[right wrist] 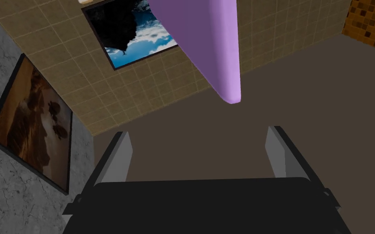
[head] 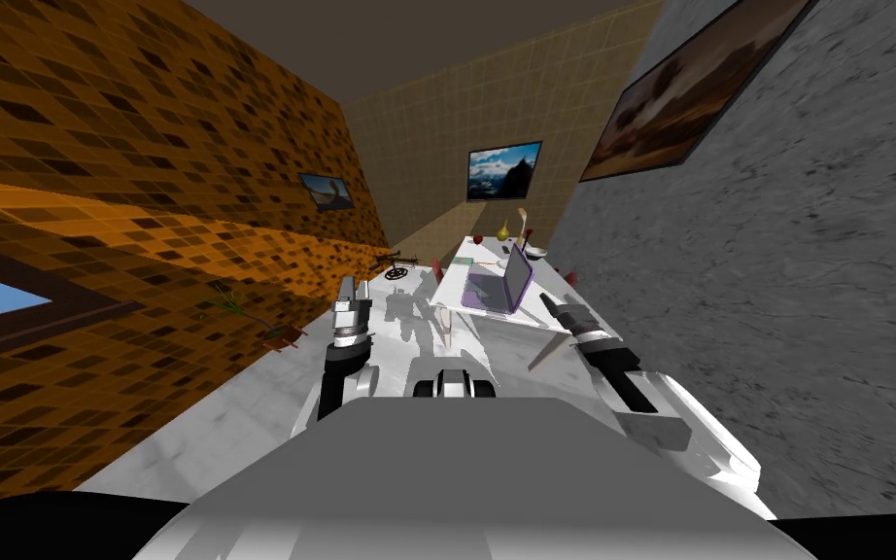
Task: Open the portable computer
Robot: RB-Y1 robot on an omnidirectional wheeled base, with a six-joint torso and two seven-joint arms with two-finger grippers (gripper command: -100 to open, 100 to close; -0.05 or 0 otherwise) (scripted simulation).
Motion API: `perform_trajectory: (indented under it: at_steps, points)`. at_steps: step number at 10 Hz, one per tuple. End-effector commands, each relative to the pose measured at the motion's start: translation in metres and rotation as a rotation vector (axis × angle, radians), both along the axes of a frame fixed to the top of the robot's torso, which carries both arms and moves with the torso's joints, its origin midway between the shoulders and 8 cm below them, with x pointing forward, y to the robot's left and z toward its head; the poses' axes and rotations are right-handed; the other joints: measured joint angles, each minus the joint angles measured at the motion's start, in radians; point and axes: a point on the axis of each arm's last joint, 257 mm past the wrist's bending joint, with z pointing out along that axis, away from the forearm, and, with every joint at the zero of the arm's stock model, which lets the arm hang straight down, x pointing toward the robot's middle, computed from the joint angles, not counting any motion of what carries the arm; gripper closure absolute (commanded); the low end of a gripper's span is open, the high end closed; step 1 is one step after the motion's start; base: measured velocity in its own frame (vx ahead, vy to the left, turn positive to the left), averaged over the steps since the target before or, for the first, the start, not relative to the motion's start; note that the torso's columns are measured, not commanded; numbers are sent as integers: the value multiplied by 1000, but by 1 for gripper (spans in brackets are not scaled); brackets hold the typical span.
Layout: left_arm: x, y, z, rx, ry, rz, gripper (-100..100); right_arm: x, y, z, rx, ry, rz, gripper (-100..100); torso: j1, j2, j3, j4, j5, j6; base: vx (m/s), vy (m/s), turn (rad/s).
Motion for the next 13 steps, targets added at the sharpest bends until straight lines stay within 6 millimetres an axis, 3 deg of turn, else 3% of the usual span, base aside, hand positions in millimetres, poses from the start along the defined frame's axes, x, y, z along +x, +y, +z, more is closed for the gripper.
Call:
perform_trajectory:
  at_steps: [1,10,13]
  points:
    - [0,0,0,0,0,0,0,5,-28,-3,-166,39,-68,-100,-2,1,0,0,-1,0,109,163,-78]
    - [0,0,0,0,0,0,0,14,-118,16,-642,123,-260,-100,-2,1,1,0,0,0,79,160,-58]
    - [0,0,0,0,0,0,0,13,-127,25,-663,126,-272,-100,-6,2,1,0,-2,0,62,76,-16]
